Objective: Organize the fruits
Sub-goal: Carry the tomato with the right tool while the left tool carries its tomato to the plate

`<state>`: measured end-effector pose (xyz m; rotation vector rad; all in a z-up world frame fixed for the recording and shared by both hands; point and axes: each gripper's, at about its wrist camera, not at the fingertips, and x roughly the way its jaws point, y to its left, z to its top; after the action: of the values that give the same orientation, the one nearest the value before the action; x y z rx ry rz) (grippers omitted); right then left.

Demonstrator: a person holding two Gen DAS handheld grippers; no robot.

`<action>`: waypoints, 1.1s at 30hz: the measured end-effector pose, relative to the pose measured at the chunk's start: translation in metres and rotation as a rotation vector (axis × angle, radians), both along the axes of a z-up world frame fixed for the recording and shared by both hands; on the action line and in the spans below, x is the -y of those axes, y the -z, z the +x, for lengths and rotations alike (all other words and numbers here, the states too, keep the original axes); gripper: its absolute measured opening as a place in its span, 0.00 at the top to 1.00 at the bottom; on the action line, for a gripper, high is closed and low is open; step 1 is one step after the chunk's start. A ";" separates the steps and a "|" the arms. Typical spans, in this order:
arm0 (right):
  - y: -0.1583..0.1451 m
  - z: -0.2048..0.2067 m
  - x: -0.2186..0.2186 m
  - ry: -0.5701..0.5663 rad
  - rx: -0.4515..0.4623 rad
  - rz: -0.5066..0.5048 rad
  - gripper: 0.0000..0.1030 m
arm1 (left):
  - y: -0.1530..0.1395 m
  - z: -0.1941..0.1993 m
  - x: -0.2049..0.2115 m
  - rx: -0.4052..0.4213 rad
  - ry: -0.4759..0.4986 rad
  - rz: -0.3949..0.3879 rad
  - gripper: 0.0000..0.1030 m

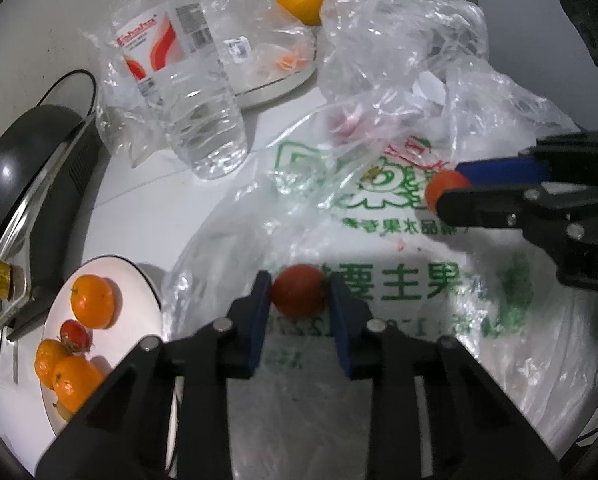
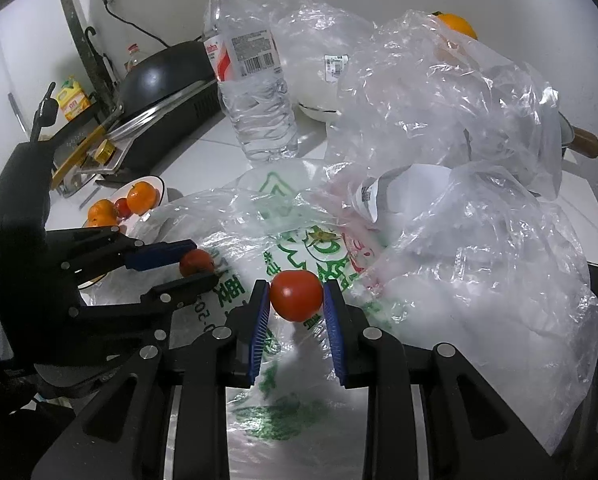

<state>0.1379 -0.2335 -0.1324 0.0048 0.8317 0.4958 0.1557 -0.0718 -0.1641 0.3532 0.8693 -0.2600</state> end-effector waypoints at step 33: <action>-0.018 -0.040 -0.023 -0.009 0.033 -0.030 0.72 | -0.051 -0.064 0.005 0.091 0.090 -0.124 0.72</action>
<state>0.0981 -0.2107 -0.1146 -0.0345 0.8066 0.4909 0.0919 -0.0765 -0.1128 0.2867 0.7453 -0.3767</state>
